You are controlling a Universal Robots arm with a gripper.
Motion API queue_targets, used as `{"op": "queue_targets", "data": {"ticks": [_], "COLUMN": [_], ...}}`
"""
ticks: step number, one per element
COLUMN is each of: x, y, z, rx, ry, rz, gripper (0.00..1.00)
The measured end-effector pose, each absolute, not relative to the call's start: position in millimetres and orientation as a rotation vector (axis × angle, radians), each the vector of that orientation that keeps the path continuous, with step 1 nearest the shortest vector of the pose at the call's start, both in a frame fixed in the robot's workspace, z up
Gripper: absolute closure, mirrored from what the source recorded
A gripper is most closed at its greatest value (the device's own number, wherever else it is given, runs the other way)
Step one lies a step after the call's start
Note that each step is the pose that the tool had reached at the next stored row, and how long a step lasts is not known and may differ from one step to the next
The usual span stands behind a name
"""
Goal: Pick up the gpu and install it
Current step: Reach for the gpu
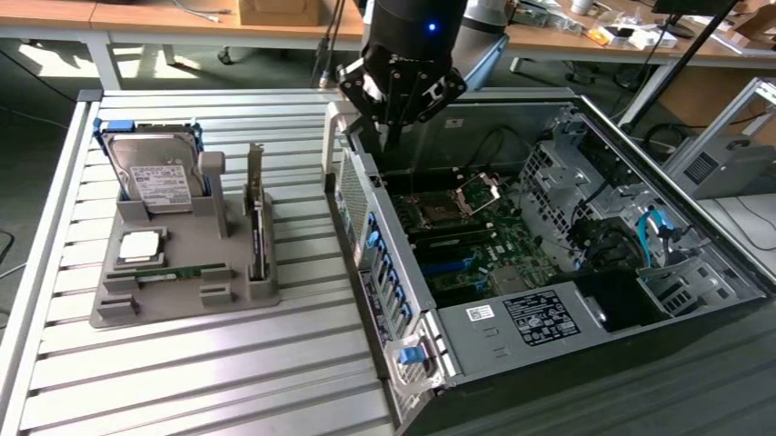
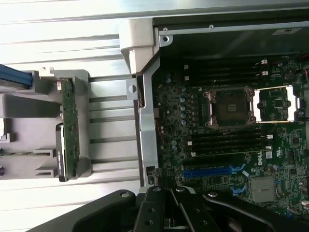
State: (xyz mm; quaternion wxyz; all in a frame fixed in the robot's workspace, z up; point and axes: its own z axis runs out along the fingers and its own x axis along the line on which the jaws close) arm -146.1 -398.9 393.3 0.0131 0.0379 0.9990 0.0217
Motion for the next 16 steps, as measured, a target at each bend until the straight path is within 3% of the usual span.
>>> {"op": "queue_targets", "data": {"ticks": [16], "x": [-155.6], "y": [-398.9], "z": [393.3], "rx": [0.118], "ry": [3.112], "rz": [0.068], "gripper": [0.89]}}
